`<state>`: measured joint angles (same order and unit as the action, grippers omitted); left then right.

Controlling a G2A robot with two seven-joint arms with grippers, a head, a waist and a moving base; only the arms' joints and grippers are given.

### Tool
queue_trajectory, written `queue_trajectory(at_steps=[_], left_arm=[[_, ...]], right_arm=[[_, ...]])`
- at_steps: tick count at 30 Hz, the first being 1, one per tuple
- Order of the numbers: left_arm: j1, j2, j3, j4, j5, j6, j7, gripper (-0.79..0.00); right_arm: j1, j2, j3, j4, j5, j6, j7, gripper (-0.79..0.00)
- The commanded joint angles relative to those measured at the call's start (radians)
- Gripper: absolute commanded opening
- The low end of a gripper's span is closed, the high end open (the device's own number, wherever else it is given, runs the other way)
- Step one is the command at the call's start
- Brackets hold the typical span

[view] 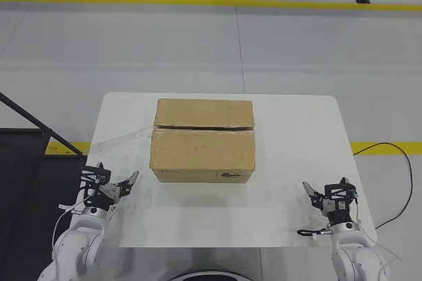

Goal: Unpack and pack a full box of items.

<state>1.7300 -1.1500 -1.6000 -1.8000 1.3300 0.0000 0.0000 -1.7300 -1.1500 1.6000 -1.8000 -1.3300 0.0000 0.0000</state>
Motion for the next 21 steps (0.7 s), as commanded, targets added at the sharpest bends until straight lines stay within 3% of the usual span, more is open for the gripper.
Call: queue_trajectory(at_steps=[1,21], left_arm=[[0.0,0.0,0.0,0.0,0.0,0.0,0.0,0.0],[-0.003,0.0,-0.003,-0.009,-0.015,-0.027,0.01,0.0]], right_arm=[[0.0,0.0,0.0,0.0,0.0,0.0,0.0,-0.001],[0.003,0.0,-0.001,-0.002,0.01,-0.011,0.001,0.0]])
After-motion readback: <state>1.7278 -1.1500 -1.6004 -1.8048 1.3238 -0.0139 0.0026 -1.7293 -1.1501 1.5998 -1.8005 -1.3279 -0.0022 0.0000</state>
